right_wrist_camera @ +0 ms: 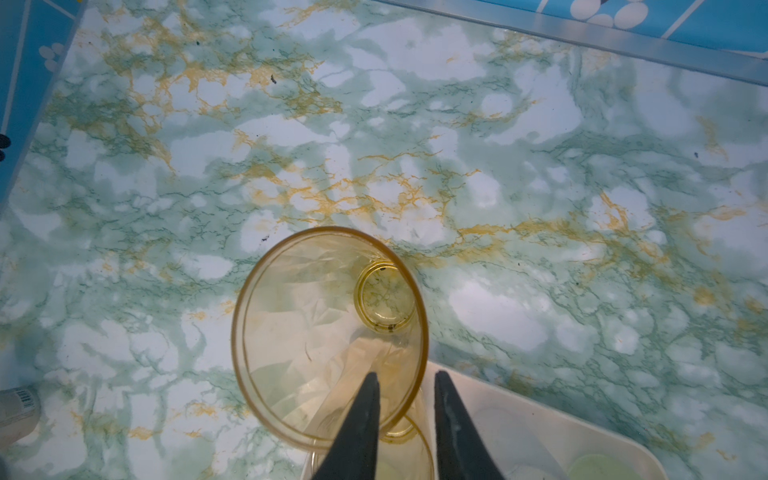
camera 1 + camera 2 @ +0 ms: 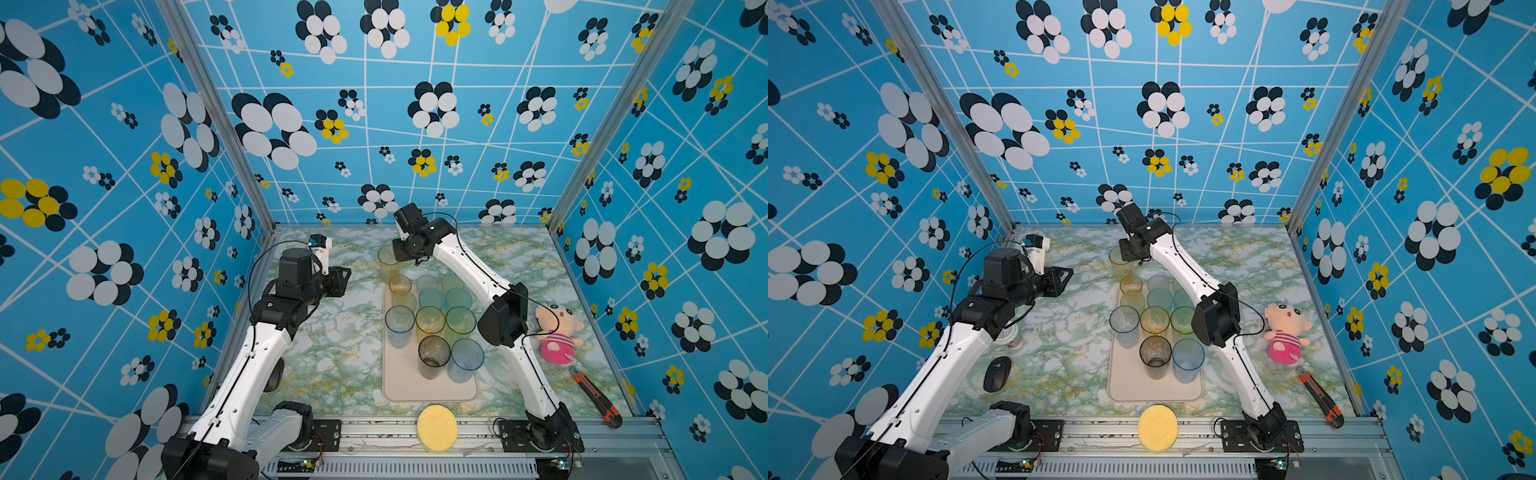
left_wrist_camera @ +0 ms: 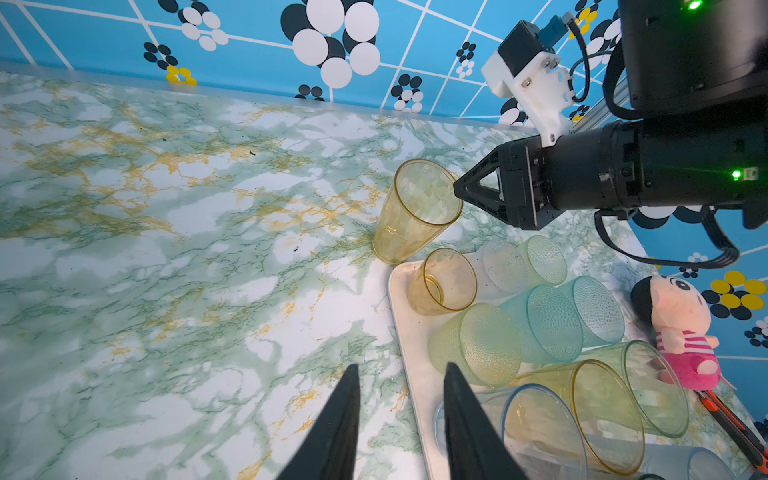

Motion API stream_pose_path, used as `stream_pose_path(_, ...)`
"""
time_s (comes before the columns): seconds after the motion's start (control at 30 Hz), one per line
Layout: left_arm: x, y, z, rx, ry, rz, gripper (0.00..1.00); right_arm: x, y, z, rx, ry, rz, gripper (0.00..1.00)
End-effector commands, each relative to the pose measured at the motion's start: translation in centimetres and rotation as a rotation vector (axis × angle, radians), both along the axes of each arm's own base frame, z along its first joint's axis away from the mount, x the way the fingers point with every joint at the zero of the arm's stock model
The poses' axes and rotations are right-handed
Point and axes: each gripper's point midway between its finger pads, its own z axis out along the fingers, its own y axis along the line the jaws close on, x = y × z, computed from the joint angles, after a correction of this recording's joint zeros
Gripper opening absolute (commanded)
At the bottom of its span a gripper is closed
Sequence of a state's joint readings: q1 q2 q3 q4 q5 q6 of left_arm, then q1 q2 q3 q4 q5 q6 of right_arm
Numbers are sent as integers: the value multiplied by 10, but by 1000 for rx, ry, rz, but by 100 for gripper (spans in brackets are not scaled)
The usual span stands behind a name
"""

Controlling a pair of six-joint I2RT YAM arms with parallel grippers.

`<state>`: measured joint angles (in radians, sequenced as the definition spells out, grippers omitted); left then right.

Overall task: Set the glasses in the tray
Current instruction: 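Raise the left gripper off the tray while the right gripper reaches the tall amber cup, then close the right gripper on the tall amber cup's rim and lift it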

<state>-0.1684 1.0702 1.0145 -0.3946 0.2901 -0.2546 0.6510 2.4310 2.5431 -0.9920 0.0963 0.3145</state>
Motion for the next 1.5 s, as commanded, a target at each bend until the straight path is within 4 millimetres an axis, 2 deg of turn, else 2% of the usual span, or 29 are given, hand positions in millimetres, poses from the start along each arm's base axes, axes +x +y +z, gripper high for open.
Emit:
stream_pose_path(0.0,-1,3,4,-12,-23,-1,36,4,-7,-3,-12,11,-29,26)
stream_pose_path(0.7,2,7,0,-11,-18,8,36,10,-1,-19,20,47,-28,20)
stream_pose_path(0.97,2,8,-2,-10,-15,11,36,11,0,-23,24,53,-32,6)
stream_pose_path(1.23,4,9,-8,2,2,13,36,13,1,-10,35,12,-31,2)
stream_pose_path(1.37,4,11,-13,19,16,23,35,11,16,5,103,-25,13,1)
stream_pose_path(1.47,4,13,-14,32,16,30,35,6,32,23,183,-57,76,0)
